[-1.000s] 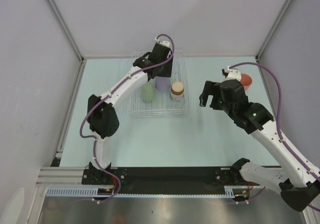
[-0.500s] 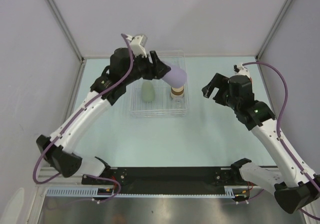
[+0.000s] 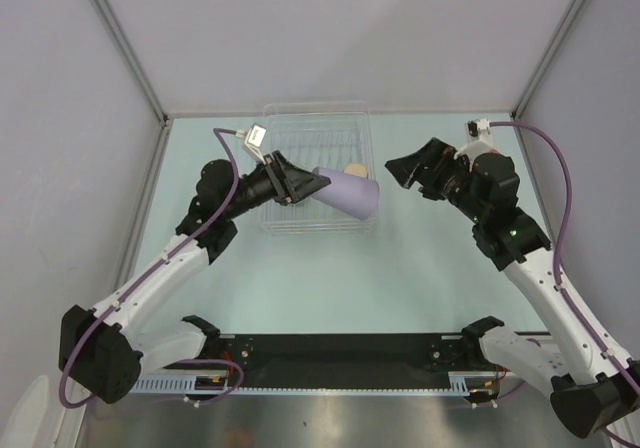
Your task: Unload the cups from the dish rack
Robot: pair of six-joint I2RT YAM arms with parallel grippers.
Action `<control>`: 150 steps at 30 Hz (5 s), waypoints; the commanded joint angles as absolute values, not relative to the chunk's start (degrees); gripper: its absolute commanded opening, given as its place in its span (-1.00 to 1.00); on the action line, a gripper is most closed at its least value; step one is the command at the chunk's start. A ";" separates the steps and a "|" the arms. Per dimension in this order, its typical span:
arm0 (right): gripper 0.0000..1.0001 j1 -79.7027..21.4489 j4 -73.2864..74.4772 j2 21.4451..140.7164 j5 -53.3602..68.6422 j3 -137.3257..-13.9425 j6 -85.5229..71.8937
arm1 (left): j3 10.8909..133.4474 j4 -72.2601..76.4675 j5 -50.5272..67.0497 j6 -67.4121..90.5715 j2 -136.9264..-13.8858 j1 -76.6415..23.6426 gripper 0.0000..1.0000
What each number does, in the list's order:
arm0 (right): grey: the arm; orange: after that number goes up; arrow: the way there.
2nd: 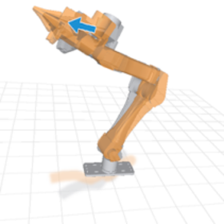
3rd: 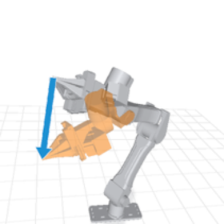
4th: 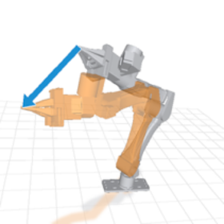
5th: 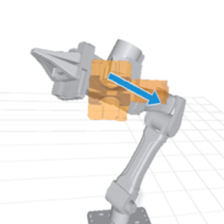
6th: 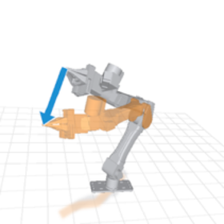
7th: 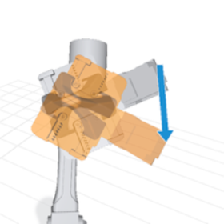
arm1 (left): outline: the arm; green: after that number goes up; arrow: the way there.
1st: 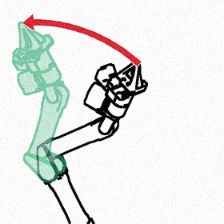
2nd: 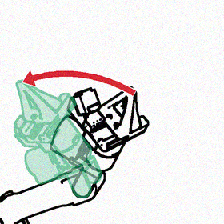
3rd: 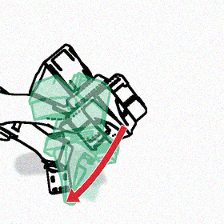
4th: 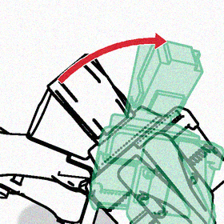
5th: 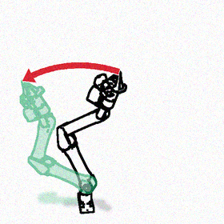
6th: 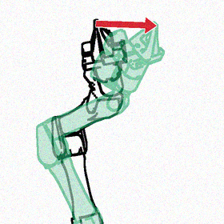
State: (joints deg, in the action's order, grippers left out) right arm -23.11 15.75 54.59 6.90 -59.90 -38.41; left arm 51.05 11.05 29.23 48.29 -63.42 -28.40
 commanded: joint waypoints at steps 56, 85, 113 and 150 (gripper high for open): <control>-1.00 -18.11 23.79 54.57 9.81 -69.67 -36.14 | 59.84 -0.32 22.78 48.62 -72.59 -23.38 1.00; -1.00 -4.13 75.33 105.83 -27.95 -132.90 -36.83 | 57.04 -27.95 6.86 40.08 -68.64 -23.82 1.00; -1.00 -0.44 56.08 109.33 -21.80 -117.60 -33.05 | 54.32 -23.29 11.60 41.57 -72.60 -23.82 1.00; -0.55 2.20 54.40 107.93 -20.04 -114.25 -32.08 | 55.11 -24.26 10.81 41.22 -73.21 -23.82 1.00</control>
State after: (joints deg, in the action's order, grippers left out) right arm 2.11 56.55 110.15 -20.34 -113.25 -32.82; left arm 53.36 -24.12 12.14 41.98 -72.20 -23.88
